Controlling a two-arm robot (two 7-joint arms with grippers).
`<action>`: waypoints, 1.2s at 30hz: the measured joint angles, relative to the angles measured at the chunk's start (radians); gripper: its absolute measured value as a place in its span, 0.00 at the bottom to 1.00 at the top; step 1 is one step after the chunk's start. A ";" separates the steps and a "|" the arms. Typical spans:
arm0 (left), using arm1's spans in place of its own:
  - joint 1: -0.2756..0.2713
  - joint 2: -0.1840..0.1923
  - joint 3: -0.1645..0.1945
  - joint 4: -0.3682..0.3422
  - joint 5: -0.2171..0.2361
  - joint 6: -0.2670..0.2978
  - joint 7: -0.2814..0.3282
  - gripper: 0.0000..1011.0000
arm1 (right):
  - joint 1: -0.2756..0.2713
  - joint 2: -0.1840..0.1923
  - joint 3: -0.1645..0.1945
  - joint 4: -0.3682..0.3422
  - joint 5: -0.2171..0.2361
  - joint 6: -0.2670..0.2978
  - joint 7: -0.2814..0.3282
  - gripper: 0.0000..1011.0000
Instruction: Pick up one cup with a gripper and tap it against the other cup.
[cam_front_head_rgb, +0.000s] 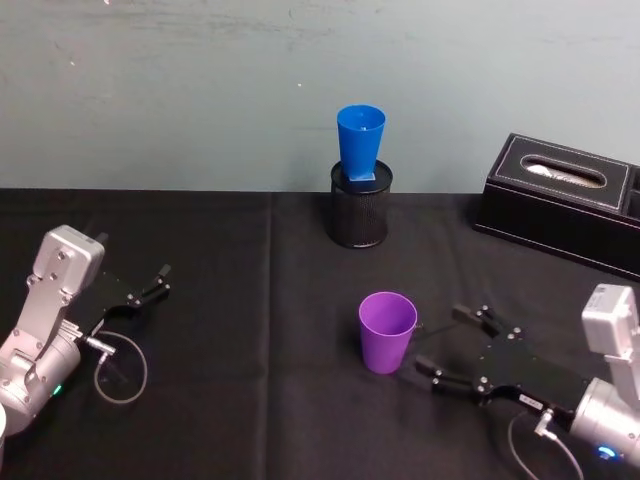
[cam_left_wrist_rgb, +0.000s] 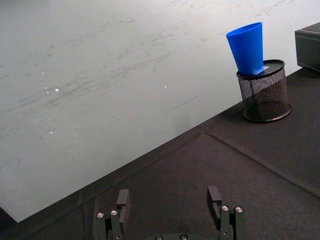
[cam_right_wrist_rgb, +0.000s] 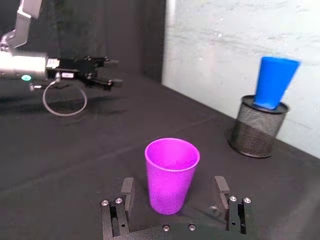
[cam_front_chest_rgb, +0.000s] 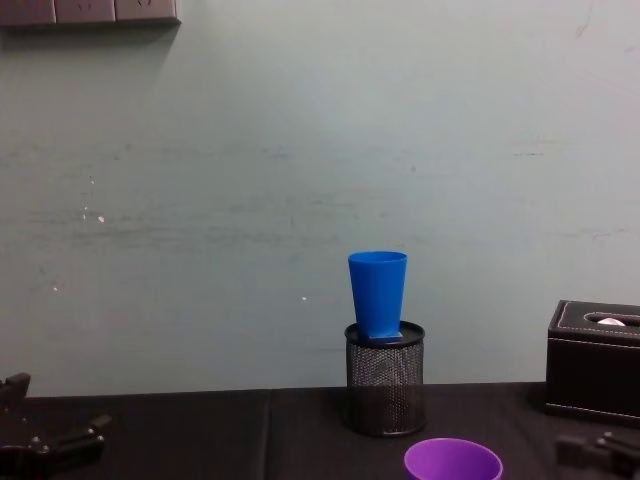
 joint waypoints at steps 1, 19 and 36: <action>0.000 0.000 0.000 0.000 0.000 0.000 0.000 1.00 | 0.004 -0.004 -0.002 0.007 -0.002 0.000 0.007 0.99; 0.000 0.000 0.000 0.000 0.000 0.000 0.000 1.00 | 0.123 -0.130 -0.030 0.182 -0.046 0.022 0.091 0.99; 0.000 0.000 0.000 0.000 0.000 0.000 0.000 1.00 | 0.235 -0.243 -0.029 0.360 -0.059 -0.017 0.146 0.99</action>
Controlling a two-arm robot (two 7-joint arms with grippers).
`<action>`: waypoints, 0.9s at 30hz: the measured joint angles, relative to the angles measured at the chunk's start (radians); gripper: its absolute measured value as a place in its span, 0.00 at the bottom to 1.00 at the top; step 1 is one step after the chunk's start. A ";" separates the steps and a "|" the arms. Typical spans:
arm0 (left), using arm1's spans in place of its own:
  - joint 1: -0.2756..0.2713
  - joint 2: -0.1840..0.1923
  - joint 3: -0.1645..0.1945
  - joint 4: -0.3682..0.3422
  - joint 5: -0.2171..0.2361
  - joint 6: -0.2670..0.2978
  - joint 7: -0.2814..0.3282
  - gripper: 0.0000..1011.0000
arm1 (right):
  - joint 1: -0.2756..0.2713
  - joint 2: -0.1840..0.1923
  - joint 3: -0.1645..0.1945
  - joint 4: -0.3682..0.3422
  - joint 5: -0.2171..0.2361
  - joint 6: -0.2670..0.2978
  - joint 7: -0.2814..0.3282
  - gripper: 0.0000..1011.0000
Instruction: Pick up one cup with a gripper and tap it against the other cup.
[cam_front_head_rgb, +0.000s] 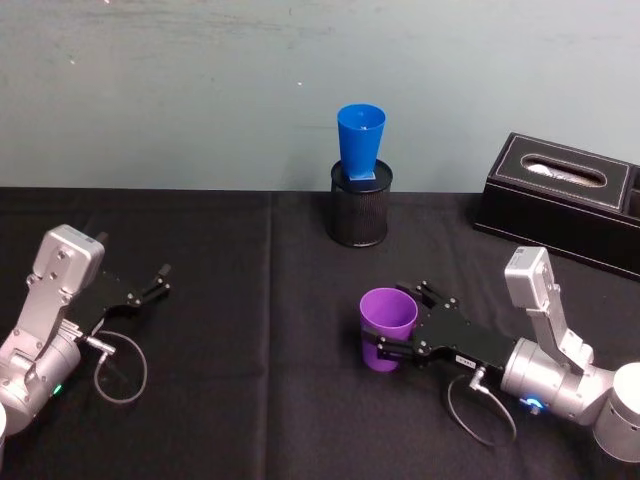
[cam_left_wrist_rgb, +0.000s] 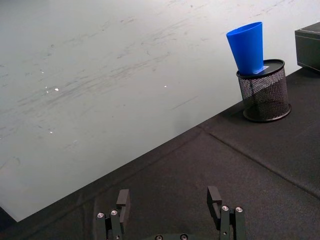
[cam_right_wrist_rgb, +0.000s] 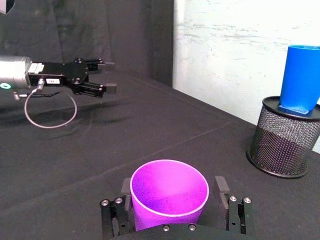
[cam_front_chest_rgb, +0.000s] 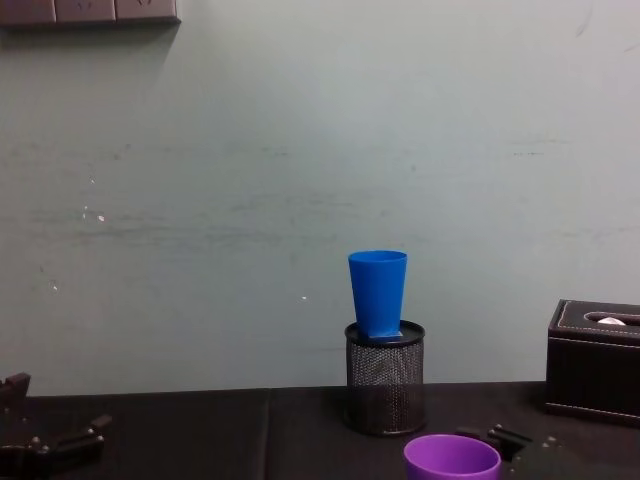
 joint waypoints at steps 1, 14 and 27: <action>0.000 0.000 0.000 0.000 0.000 0.000 0.000 1.00 | 0.003 -0.003 0.000 0.005 0.000 -0.001 0.002 0.99; 0.000 0.000 0.000 0.000 0.000 0.000 0.000 1.00 | 0.020 -0.031 0.002 0.042 0.008 0.013 0.017 0.99; 0.000 0.000 0.000 0.000 0.000 0.000 0.000 1.00 | -0.002 -0.031 0.008 0.019 0.019 0.018 0.017 0.99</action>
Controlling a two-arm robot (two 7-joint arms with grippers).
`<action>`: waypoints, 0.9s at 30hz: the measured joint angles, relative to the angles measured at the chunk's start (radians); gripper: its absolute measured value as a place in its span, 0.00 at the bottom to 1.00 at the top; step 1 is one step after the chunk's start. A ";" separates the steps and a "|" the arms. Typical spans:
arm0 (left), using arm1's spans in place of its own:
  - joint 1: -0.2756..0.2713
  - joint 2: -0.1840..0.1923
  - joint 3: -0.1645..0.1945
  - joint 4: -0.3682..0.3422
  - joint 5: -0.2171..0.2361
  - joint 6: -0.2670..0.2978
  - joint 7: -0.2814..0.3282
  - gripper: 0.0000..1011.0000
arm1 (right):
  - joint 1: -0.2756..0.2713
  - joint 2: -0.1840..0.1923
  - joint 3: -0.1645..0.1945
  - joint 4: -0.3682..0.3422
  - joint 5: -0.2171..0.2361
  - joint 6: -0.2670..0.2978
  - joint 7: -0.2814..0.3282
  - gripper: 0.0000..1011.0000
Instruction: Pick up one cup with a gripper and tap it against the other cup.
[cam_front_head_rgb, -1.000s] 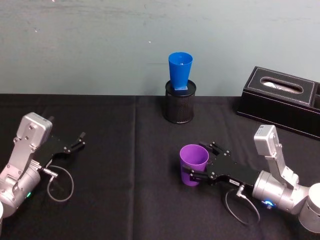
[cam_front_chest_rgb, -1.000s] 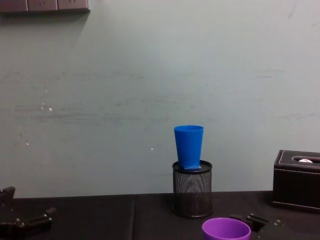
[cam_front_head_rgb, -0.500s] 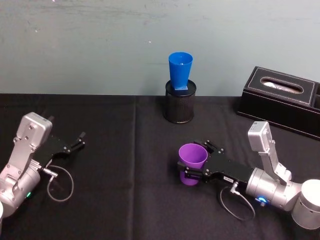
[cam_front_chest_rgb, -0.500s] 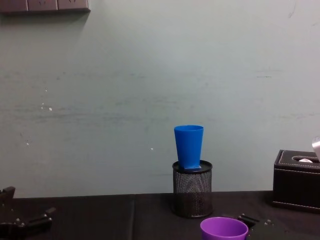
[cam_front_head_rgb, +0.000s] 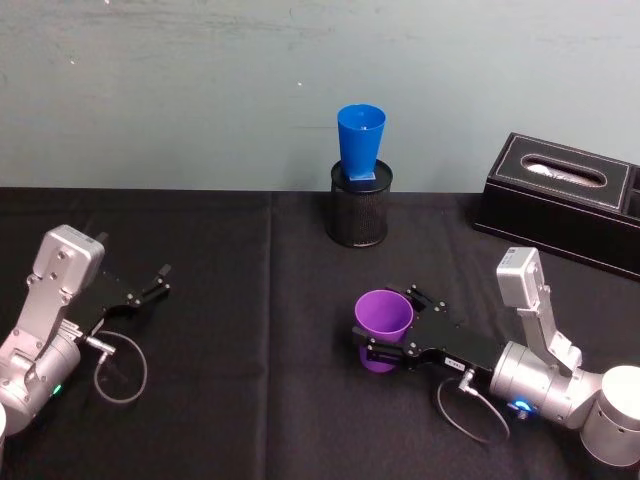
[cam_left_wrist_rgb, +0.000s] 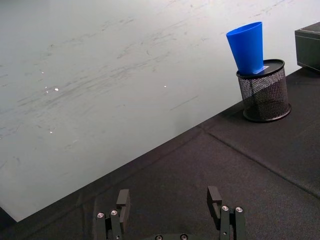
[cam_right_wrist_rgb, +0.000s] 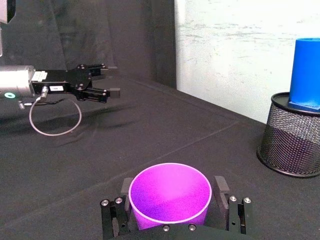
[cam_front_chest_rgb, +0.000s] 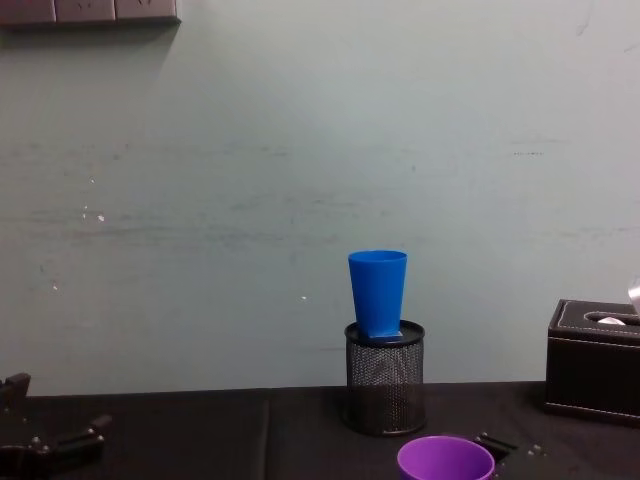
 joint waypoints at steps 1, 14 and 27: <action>0.000 0.000 0.000 0.000 0.000 0.000 0.000 1.00 | -0.001 0.000 0.000 -0.002 0.000 0.000 0.000 0.99; 0.000 0.000 0.000 0.000 0.000 0.000 0.000 1.00 | -0.004 0.005 -0.004 -0.011 -0.006 0.006 -0.009 0.99; 0.000 0.000 0.000 0.000 0.000 0.000 0.000 1.00 | -0.004 0.005 -0.003 -0.011 -0.006 0.006 -0.009 0.84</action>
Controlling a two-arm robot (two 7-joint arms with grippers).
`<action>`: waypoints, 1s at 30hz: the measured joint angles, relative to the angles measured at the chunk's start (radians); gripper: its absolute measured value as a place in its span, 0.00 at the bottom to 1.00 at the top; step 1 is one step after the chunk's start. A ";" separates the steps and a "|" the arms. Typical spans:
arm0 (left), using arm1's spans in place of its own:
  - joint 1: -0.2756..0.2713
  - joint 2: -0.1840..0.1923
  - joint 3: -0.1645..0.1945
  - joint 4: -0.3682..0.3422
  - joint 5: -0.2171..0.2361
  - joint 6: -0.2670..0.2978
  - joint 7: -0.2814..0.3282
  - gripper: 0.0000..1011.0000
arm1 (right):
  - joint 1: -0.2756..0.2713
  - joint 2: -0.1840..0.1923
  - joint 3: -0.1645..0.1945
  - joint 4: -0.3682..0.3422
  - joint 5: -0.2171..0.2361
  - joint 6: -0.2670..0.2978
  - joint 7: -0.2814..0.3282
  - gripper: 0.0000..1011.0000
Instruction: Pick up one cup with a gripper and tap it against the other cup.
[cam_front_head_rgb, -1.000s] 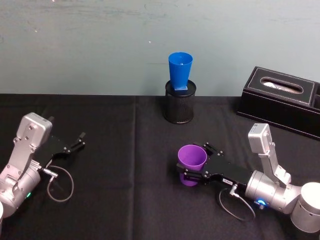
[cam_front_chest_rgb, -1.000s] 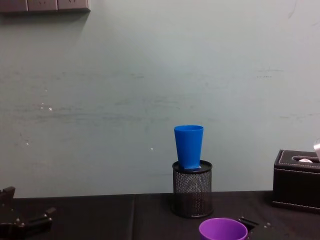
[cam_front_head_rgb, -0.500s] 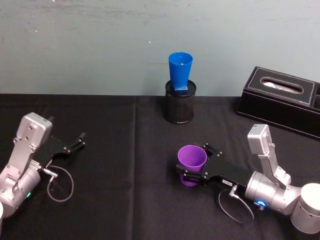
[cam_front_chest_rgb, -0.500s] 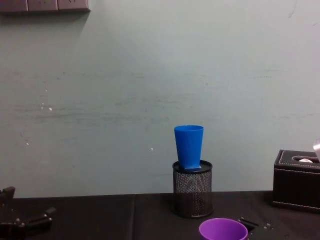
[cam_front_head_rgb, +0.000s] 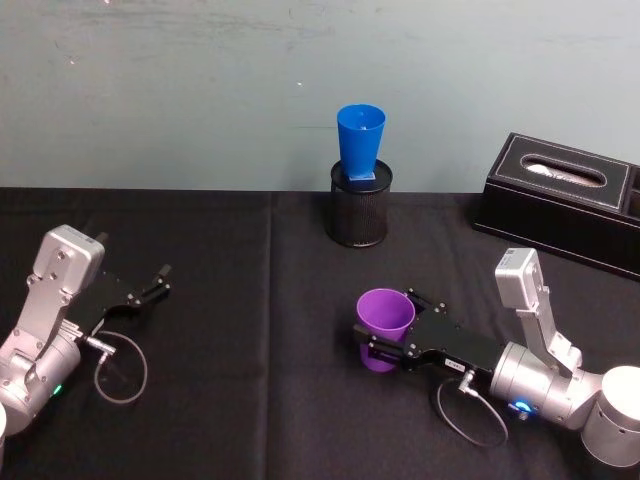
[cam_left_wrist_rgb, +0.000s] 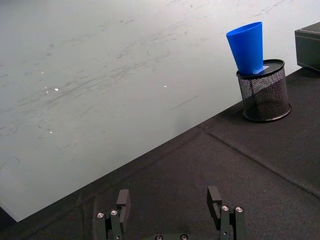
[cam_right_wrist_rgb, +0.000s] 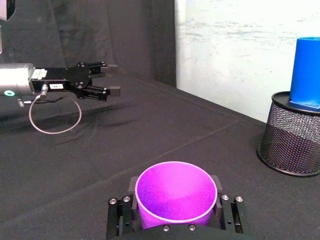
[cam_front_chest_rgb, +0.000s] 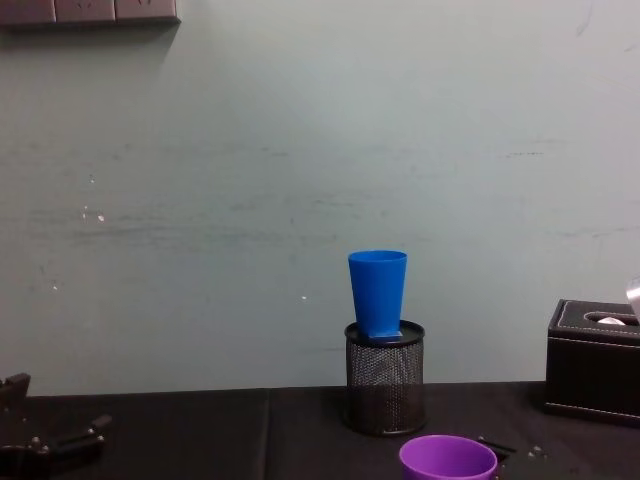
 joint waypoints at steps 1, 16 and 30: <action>0.000 0.000 0.000 0.000 0.000 0.000 0.000 1.00 | 0.000 0.000 0.000 0.000 0.000 0.000 0.000 0.80; 0.000 0.000 0.000 0.000 0.000 0.000 0.000 1.00 | -0.002 0.002 0.000 -0.004 0.000 0.000 -0.001 0.75; 0.000 0.000 0.000 0.000 0.000 0.000 0.000 1.00 | -0.027 0.048 0.026 -0.175 0.028 0.108 -0.057 0.75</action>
